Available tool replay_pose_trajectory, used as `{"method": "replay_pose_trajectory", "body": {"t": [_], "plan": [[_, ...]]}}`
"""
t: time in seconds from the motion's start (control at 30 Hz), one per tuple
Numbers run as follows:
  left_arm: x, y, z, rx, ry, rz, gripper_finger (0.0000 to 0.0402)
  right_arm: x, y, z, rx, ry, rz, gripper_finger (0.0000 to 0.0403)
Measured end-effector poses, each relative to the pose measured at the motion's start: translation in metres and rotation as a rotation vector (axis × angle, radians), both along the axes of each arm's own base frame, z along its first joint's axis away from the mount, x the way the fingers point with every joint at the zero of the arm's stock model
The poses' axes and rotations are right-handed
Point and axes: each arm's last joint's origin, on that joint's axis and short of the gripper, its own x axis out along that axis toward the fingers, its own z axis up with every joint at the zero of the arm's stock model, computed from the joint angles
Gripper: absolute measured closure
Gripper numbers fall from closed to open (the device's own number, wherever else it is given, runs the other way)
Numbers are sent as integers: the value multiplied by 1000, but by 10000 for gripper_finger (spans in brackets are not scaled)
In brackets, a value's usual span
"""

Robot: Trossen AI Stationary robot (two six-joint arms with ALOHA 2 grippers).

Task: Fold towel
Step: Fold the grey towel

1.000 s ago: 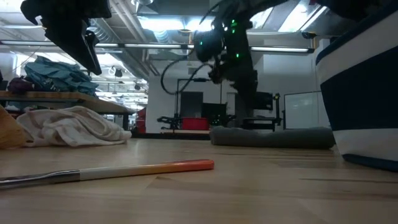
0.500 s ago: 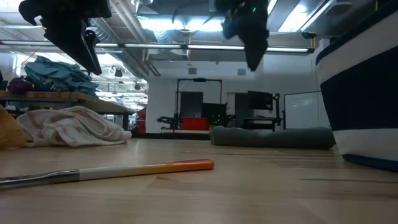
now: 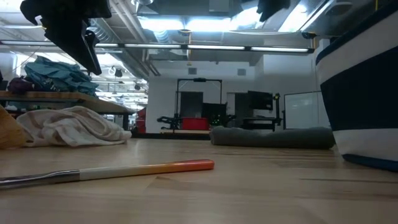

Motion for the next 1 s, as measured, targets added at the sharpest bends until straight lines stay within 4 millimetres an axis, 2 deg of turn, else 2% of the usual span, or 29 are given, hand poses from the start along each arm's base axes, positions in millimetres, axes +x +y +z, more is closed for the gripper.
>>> {"method": "replay_pose_trajectory", "body": {"t": [0.27,0.43,0.57,0.73,1.0], "plan": [[0,0,0,0,0,0,237,-34,8,21,-105,-71,-53,178],[0,0,0,10,5,-14,237,-49,11,8,-127,-73,-88,178],[0,0,0,15,7,-21,237,-57,13,-22,-110,-118,-122,178],[0,0,0,22,5,-17,237,-58,14,-76,-61,-189,-194,178],[0,2,0,36,2,0,237,-30,12,-161,236,-323,-202,178]]}}
